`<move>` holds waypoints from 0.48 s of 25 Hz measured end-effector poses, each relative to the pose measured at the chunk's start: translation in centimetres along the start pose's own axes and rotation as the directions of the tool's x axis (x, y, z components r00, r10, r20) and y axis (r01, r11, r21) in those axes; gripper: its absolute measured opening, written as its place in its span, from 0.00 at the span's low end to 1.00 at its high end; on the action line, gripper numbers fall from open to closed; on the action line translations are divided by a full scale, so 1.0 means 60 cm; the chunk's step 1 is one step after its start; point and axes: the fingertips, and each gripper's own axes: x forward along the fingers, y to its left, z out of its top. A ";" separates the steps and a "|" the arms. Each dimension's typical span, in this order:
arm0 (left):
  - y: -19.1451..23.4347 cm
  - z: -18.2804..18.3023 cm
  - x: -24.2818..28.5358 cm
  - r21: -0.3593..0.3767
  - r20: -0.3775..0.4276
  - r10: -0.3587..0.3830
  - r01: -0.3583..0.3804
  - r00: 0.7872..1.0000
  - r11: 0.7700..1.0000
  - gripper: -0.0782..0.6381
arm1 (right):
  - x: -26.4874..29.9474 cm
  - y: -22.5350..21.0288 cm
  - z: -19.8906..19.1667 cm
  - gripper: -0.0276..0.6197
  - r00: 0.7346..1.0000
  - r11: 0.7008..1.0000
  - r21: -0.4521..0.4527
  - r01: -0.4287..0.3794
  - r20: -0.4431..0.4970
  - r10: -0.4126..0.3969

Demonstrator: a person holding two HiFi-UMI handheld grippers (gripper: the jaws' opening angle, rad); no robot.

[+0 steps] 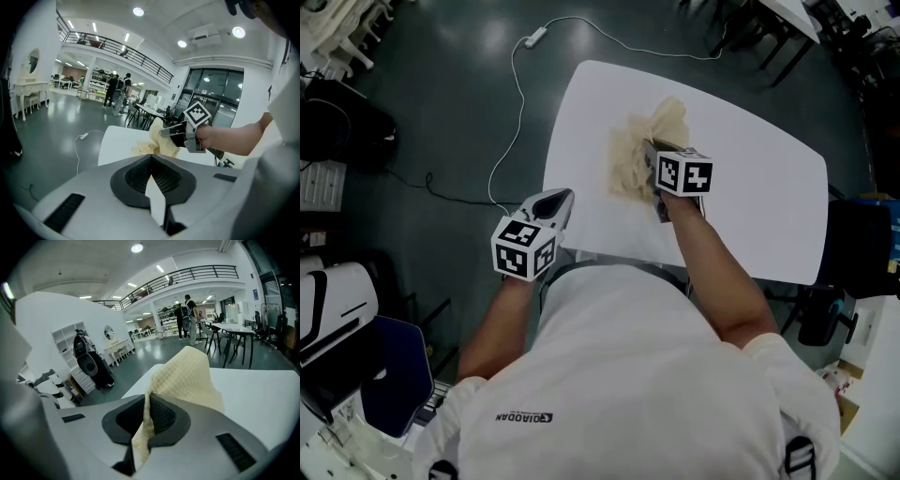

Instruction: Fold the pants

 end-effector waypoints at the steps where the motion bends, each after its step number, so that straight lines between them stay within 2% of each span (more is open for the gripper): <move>1: 0.000 -0.005 -0.004 -0.008 0.001 0.006 -0.006 1.000 1.000 0.15 | 0.016 0.005 -0.010 0.10 1.000 1.000 -0.009 0.002 -0.025 -0.002; 6: 0.019 -0.034 -0.029 -0.044 -0.008 0.039 -0.040 0.999 0.998 0.15 | 0.091 0.027 -0.058 0.10 0.991 0.998 -0.051 0.037 -0.125 -0.043; 12: 0.031 -0.060 -0.049 -0.095 -0.012 0.071 -0.072 0.997 0.993 0.15 | 0.146 0.040 -0.098 0.12 0.980 0.993 -0.090 0.073 -0.180 -0.088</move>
